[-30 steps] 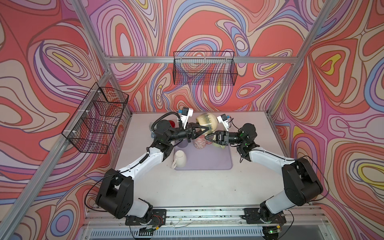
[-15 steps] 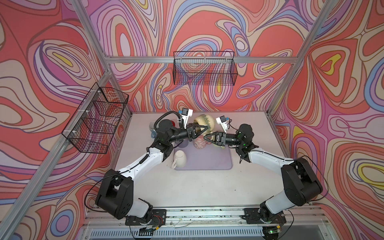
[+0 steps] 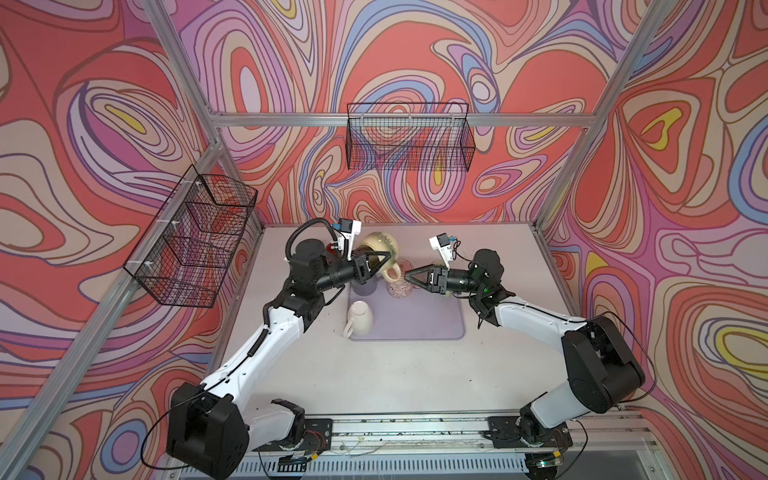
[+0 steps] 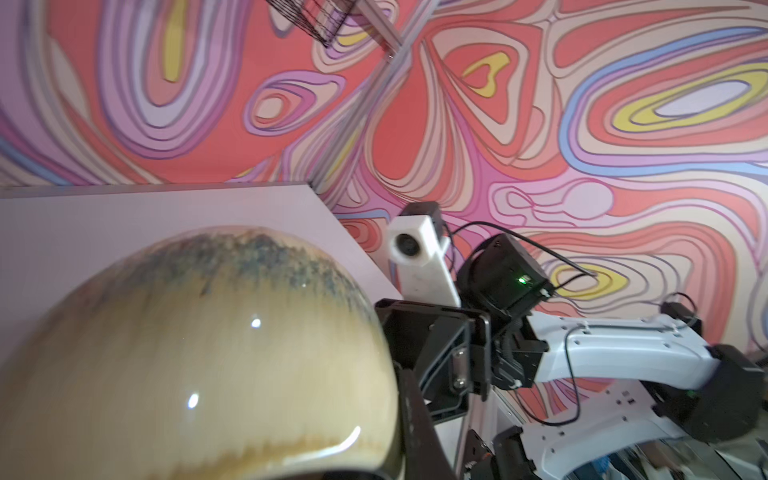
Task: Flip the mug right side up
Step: 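Open the right gripper and pull it back while the left gripper carries the mug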
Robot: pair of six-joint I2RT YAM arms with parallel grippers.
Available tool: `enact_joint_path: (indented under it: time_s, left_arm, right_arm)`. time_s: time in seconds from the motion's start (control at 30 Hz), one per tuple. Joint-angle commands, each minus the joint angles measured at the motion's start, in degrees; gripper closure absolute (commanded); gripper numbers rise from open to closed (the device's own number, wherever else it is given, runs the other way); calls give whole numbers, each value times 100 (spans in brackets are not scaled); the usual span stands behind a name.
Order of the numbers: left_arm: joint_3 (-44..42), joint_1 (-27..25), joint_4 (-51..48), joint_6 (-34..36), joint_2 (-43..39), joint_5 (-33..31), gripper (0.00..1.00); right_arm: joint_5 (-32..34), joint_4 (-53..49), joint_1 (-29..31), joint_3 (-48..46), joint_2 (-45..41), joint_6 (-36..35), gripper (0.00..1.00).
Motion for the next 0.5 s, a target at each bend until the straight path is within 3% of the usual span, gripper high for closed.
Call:
enact_joint_path:
  time_s: [0.0,0.13,0.3,0.47]
  left_arm:
    - [129,86,-135,389,-199,-442,100]
    - [292,158,-750,735,-280,-558,100]
    - [962,489,-2913,1808,-327,-1284,100]
    - [1683,1219,-4854,2597,6,-2156,100]
  right_arm:
    - [64,365,-55,-12,-17,-16,59]
    - [-12,399,-54,26,24,70,58]
    - [212,-789,-71,149,-251,-742,58]
    - [593,-1968,-69,434,-352,-1504,59]
